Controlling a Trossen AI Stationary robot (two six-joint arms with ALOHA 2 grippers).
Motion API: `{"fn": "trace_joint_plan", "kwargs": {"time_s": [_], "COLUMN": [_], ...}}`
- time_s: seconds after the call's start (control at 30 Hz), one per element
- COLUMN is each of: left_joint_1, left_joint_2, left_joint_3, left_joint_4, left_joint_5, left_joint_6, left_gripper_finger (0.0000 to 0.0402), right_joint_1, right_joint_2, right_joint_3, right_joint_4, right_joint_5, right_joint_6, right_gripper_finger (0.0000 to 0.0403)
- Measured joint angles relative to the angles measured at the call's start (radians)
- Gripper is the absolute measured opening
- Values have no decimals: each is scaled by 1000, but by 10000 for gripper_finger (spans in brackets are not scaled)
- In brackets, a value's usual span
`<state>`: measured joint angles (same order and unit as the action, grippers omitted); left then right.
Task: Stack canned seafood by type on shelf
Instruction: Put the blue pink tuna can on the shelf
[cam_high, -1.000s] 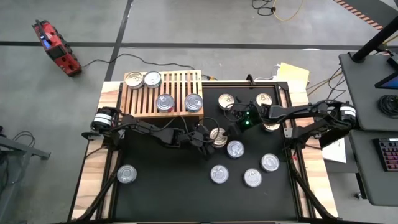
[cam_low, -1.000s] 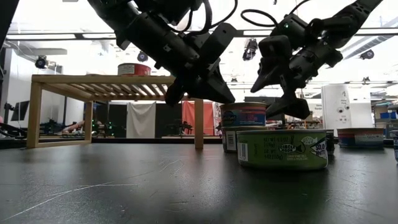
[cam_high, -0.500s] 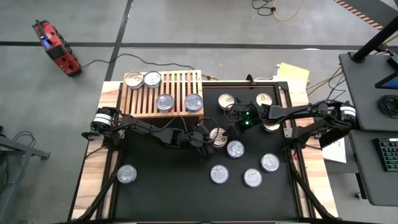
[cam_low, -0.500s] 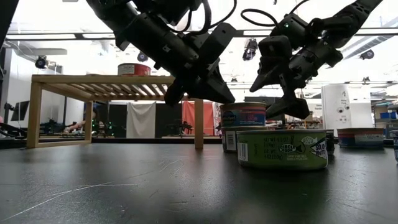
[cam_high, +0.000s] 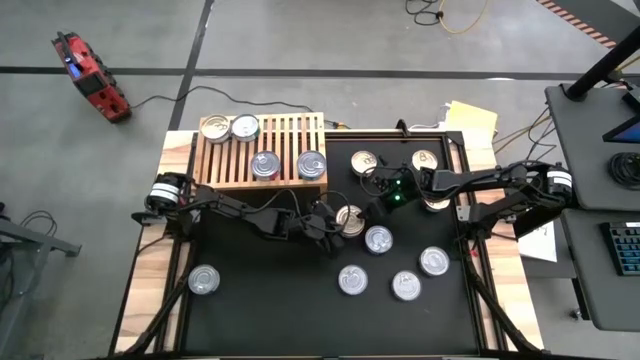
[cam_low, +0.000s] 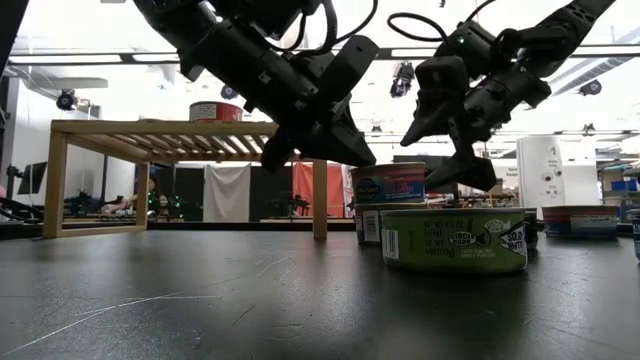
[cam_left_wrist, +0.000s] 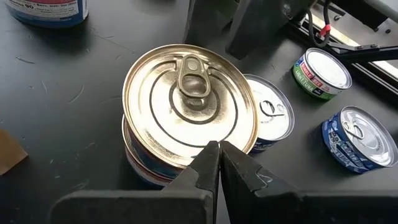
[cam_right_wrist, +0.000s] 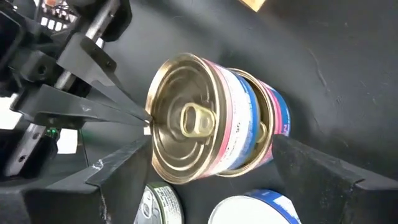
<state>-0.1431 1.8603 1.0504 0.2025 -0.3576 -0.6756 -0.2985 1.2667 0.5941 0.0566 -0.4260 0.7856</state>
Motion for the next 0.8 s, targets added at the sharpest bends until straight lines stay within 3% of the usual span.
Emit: {"fn": "trace_joint_plan", "kwargs": {"time_s": [0.8], "left_joint_1": [-2], "left_joint_2": [0], "left_joint_3": [-68], "left_joint_4": [138], "left_joint_5": [0], "left_joint_6": [-33], "left_gripper_finger": [0], "right_joint_1": [2], "right_joint_2": [0], "right_joint_3": [-1], "right_joint_4": [46], "right_joint_5": [10], "right_joint_6": [2], "right_gripper_finger": [315]}}
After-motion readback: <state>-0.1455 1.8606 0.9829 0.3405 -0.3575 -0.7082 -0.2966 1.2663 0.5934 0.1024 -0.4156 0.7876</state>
